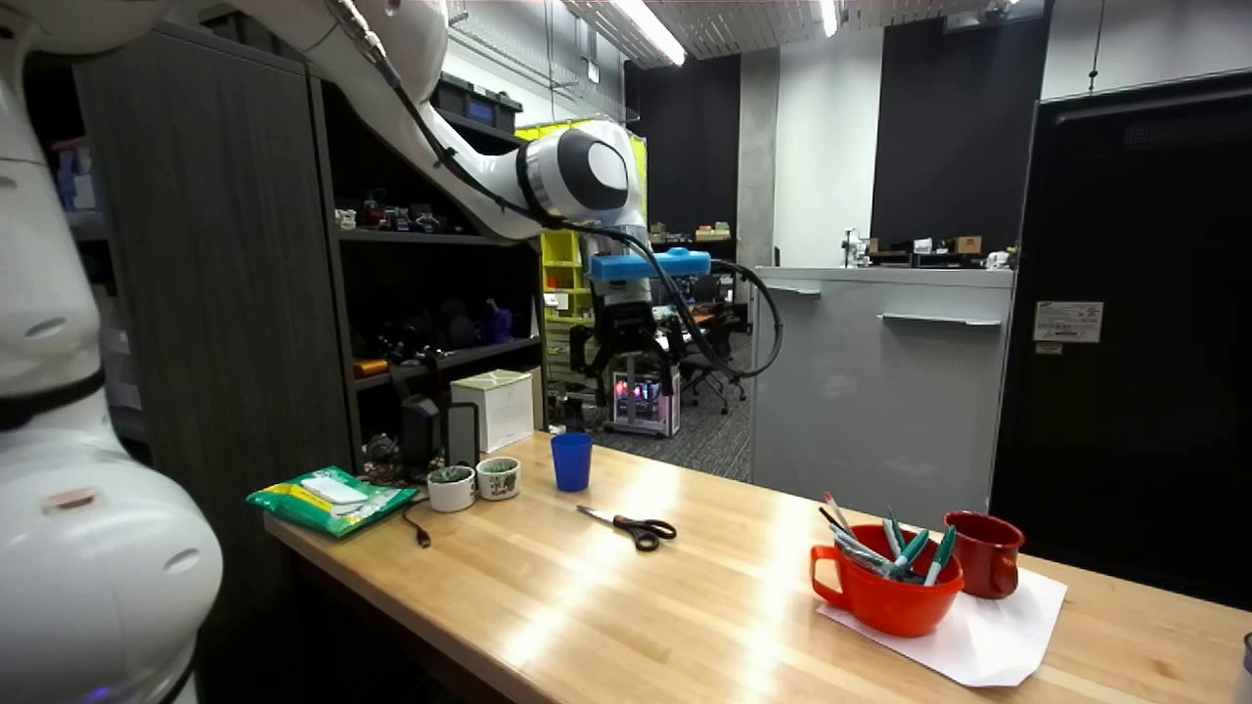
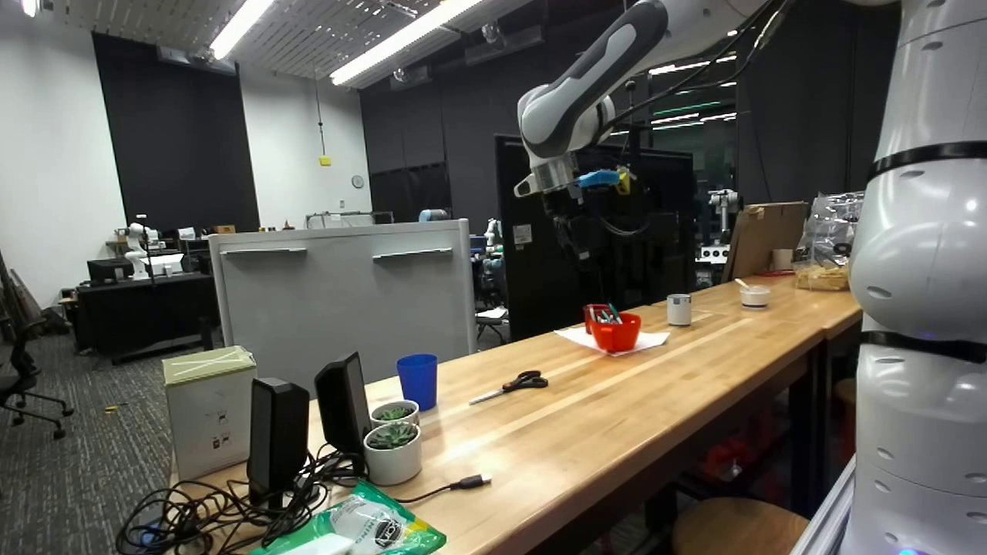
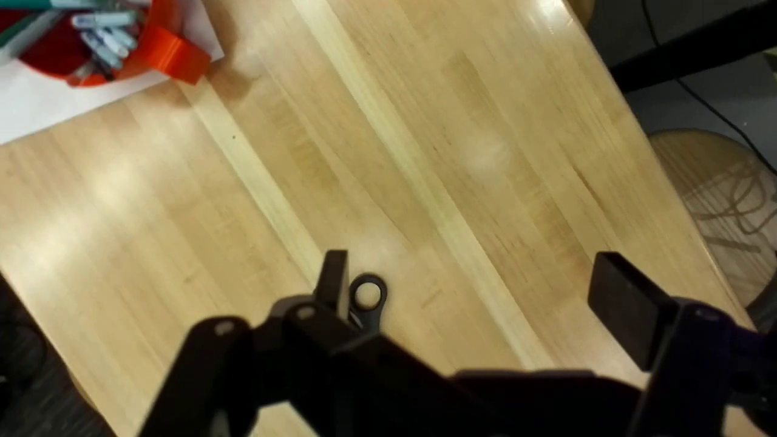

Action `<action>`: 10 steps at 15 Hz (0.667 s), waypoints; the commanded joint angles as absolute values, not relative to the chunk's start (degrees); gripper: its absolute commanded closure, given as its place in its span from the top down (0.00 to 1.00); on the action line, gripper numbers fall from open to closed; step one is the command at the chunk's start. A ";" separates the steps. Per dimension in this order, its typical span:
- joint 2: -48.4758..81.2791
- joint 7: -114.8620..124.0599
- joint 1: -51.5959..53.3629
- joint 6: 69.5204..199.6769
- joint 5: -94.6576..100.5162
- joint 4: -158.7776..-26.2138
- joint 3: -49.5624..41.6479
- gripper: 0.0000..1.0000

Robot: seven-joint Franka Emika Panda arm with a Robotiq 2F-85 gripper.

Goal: Open and close the scissors.

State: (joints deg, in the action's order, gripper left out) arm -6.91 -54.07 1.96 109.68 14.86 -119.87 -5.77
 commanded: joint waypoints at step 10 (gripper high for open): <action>-2.97 -62.81 0.30 113.79 12.14 -117.95 -4.43 1.00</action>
State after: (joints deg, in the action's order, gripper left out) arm -3.61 -60.91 1.31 111.33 13.41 -117.70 -5.21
